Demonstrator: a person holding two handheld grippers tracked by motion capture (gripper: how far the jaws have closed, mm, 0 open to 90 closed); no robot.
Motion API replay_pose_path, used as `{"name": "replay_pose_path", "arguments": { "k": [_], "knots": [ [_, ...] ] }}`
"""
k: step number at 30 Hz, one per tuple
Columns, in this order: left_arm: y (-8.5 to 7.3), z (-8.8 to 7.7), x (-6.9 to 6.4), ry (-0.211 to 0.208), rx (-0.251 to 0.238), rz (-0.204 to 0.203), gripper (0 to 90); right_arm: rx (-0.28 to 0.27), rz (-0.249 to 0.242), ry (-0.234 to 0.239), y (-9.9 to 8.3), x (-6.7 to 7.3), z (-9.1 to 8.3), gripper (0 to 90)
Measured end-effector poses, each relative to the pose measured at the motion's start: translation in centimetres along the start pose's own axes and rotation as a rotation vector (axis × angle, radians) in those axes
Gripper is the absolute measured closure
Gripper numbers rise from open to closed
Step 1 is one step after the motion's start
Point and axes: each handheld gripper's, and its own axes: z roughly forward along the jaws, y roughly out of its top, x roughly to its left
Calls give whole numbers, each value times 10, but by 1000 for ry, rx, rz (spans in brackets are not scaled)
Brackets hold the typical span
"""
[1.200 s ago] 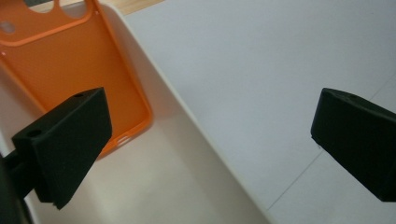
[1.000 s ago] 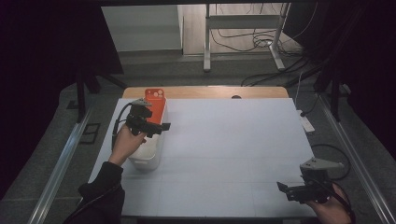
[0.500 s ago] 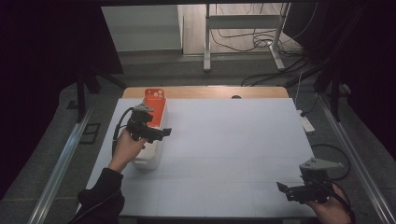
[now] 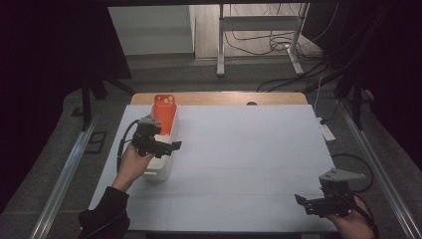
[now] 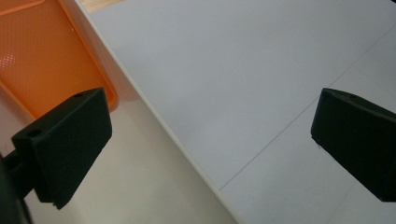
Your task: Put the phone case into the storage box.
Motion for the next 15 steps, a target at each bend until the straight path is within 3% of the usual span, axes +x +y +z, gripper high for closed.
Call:
{"name": "replay_pose_path", "arguments": {
  "k": [15],
  "knots": [
    [-10,-9,-10,8,-4,9,0,-2,6,3,0,-1,1,0]
  ]
}}
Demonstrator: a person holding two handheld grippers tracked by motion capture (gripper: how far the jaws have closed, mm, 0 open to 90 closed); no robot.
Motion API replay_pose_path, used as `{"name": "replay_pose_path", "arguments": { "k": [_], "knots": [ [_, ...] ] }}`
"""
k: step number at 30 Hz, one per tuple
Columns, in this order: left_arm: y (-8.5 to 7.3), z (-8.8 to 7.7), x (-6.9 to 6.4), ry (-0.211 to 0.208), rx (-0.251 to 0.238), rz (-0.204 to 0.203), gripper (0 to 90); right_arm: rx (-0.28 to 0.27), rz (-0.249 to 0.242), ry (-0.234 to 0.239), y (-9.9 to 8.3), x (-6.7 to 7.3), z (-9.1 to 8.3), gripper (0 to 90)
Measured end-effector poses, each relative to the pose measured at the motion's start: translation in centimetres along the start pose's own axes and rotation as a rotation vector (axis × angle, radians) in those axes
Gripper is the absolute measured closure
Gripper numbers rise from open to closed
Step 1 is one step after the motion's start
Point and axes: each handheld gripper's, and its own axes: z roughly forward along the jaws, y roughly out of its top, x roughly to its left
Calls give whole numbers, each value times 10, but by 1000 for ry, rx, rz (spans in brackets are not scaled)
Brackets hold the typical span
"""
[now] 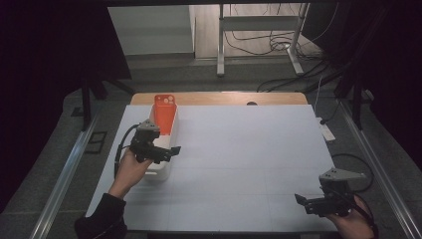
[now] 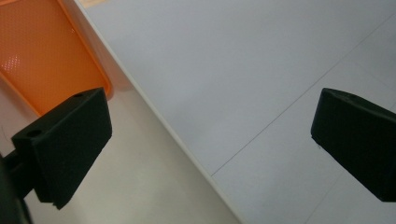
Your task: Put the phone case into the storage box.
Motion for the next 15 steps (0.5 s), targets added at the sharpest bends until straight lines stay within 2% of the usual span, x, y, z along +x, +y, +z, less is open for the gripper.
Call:
{"name": "replay_pose_path", "arguments": {
  "k": [9,15],
  "knots": [
    [-5,-8,-4,-17,-22,-10,0,-1,-1,-1,0,0,0,0],
    [-8,-13,-8,-12,-32,-8,0,-2,0,-2,0,0,0,0]
  ]
}}
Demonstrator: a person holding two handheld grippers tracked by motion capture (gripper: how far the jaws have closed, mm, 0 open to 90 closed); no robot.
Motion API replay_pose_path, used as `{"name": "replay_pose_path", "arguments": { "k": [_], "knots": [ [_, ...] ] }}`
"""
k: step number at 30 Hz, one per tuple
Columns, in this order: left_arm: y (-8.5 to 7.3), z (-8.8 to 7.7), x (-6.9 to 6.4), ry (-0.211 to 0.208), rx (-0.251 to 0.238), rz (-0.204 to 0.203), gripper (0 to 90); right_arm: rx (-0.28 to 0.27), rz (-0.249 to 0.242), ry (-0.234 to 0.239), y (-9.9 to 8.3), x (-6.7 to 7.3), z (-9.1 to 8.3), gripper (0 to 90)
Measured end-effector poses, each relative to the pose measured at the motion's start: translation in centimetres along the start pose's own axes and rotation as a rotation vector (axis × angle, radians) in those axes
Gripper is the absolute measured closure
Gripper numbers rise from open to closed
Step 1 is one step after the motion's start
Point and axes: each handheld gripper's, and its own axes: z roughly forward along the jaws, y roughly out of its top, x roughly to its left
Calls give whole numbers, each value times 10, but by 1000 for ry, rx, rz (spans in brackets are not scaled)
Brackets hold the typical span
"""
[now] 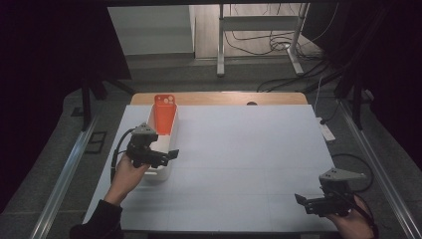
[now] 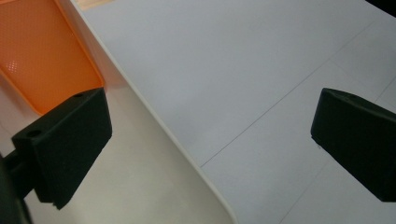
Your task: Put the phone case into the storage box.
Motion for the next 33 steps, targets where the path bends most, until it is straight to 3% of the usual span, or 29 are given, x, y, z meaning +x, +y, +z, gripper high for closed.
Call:
{"name": "replay_pose_path", "arguments": {
  "k": [19,33],
  "knots": [
    [-15,-17,-11,31,-10,5,0,2,1,2,0,0,0,0],
    [-32,-30,-21,22,-14,-3,0,-1,4,0,0,0,-1,0]
  ]
}}
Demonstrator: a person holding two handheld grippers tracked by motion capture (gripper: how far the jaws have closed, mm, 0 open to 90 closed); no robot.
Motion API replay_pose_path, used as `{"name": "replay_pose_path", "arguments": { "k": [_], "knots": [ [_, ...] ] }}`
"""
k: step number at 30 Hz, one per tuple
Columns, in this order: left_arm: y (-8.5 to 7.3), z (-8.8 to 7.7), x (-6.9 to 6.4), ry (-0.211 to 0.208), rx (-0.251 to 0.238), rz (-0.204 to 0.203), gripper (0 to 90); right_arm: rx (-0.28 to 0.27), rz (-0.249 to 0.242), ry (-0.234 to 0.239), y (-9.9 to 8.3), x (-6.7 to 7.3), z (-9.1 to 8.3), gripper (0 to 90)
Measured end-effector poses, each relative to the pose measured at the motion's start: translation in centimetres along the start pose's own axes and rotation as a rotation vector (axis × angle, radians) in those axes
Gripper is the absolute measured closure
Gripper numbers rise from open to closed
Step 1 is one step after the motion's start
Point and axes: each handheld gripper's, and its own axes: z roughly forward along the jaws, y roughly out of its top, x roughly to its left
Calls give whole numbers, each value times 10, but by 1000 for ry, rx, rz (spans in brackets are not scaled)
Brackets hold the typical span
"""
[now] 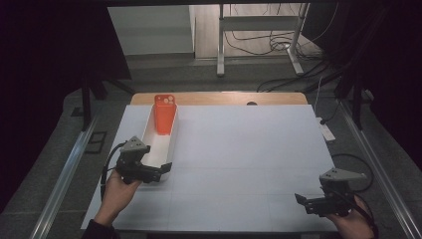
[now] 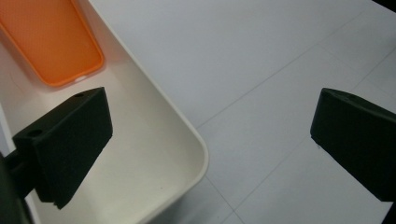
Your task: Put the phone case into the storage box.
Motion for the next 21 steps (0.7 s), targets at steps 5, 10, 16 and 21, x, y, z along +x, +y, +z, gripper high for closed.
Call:
{"name": "replay_pose_path", "arguments": {
  "k": [5,10,16,21],
  "knots": [
    [-6,-6,-3,0,-1,-5,0,-1,0,0,0,0,0,0],
    [-13,-13,-4,-2,-4,-12,0,-1,-1,-2,0,0,0,0],
    [-21,-21,-4,3,-11,-26,0,1,-4,-2,0,0,0,0],
    [-28,-27,-3,9,-13,-35,0,1,-4,-3,0,0,0,0]
  ]
}}
